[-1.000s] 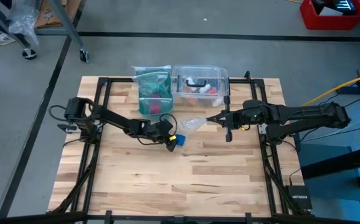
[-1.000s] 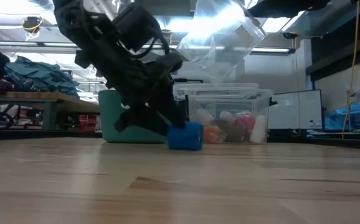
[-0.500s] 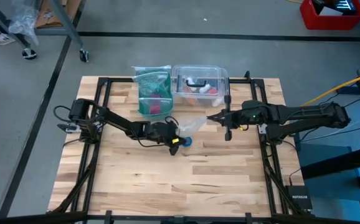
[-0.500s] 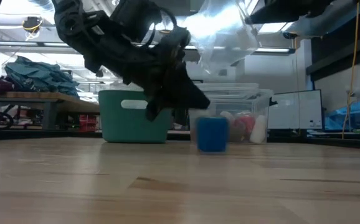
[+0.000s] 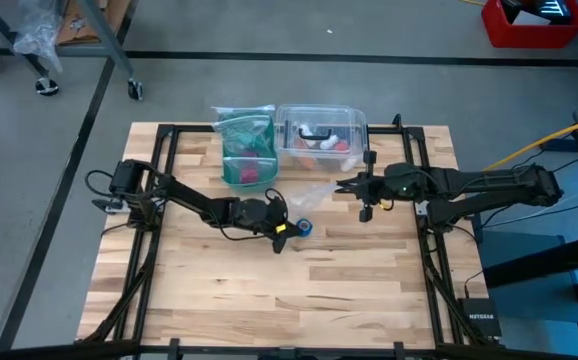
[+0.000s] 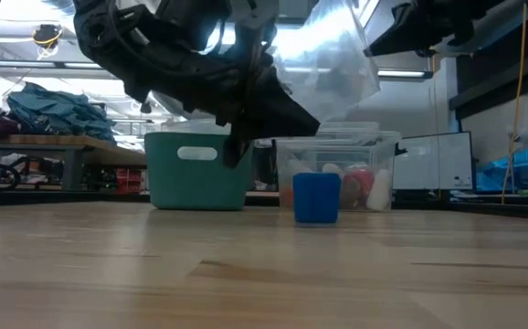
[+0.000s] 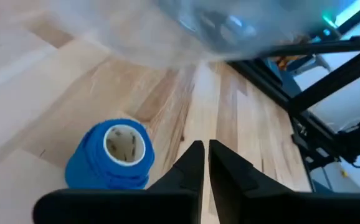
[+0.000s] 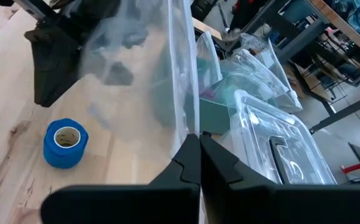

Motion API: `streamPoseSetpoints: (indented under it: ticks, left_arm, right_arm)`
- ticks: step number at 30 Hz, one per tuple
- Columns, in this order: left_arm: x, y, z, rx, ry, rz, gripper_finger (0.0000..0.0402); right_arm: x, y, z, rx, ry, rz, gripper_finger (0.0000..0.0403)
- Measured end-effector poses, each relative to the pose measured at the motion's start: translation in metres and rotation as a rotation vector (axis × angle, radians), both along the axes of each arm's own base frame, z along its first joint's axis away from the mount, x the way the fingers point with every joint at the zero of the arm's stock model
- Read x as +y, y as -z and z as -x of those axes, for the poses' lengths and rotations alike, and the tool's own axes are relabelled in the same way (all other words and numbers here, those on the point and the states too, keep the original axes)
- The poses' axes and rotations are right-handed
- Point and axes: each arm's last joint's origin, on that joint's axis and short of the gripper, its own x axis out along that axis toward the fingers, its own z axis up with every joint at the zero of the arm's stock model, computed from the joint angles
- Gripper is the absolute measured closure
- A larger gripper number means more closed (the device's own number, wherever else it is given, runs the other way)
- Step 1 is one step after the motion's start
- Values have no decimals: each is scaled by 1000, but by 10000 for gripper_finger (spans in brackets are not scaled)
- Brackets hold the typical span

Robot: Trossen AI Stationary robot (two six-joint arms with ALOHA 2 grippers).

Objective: Roll bandage
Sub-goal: Put the blue bandage into the transparent zip bag

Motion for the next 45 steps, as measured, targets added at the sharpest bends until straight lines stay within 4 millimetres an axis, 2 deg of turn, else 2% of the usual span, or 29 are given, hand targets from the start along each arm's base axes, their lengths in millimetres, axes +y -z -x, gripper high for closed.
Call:
streamPoseSetpoints:
  ticks: [5,11,16,20,24,30,37,45]
  left_arm:
    - [-3,-5,-1,-62,49,-128,356]
    - [-1,-4,-1,-57,62,-229,280]
    - [-1,-2,-2,-37,134,-452,238]
    - [1,-2,-8,113,210,-599,233]
    - [7,-9,-15,236,269,-739,233]
    - [17,-26,-26,216,269,-842,233]
    - [14,-24,-23,305,390,-843,236]
    - [8,-23,-22,295,448,-916,246]
  right_arm:
    - [0,0,0,-1,0,-1,403]
    - [0,0,0,-2,0,-1,403]
    - [0,-2,-1,-18,-2,4,403]
    - [0,-2,-1,-22,-3,5,403]
    - [0,-2,-1,-22,-3,4,403]
    - [0,-2,-1,-21,-3,4,403]
    - [1,-2,-1,-22,-20,-4,403]
    - [1,-2,-1,-22,-20,-4,403]
